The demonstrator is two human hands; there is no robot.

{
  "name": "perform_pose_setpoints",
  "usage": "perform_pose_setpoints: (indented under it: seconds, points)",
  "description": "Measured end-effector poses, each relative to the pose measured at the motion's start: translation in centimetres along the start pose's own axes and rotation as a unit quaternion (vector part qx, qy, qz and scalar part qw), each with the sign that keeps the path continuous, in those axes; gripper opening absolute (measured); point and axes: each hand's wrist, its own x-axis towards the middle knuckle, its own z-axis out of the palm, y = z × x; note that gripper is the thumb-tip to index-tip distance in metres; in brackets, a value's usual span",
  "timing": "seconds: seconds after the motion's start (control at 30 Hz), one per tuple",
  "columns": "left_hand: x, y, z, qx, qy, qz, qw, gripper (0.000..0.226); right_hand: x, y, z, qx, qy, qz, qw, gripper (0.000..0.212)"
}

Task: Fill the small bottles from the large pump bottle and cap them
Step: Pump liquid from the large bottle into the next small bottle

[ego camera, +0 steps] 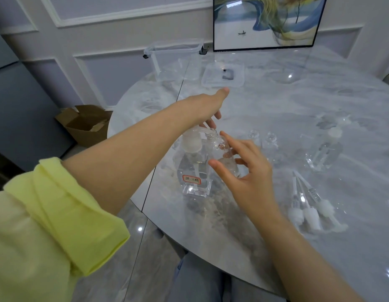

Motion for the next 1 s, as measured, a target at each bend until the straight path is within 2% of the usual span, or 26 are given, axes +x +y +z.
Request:
perform_pose_setpoints:
  seconds: [0.23,0.37,0.73,0.87,1.0]
  points:
    - [-0.22,-0.08,0.07,0.003,0.011,0.003,1.000,0.073,-0.01,-0.05,-0.10,-0.002,0.001,-0.005,1.000,0.058]
    - [-0.07,0.35,0.10,0.011,0.044,0.015,0.999,0.071,0.04,-0.01,-0.13,0.009,0.008,-0.006,1.000,0.057]
    - [-0.25,0.33,0.22,0.038,0.027,0.011,0.999,0.072,-0.12,-0.03,-0.04,0.002,0.009,-0.010,1.000,0.058]
    - [-0.23,0.29,-0.13,0.016,0.047,0.024,0.998,0.070,-0.08,-0.12,-0.13,0.012,0.010,-0.010,1.000,0.057]
    - [-0.28,0.21,0.22,0.028,0.027,0.012,0.999,0.072,-0.07,0.06,-0.19,-0.002,0.003,-0.010,1.000,0.057]
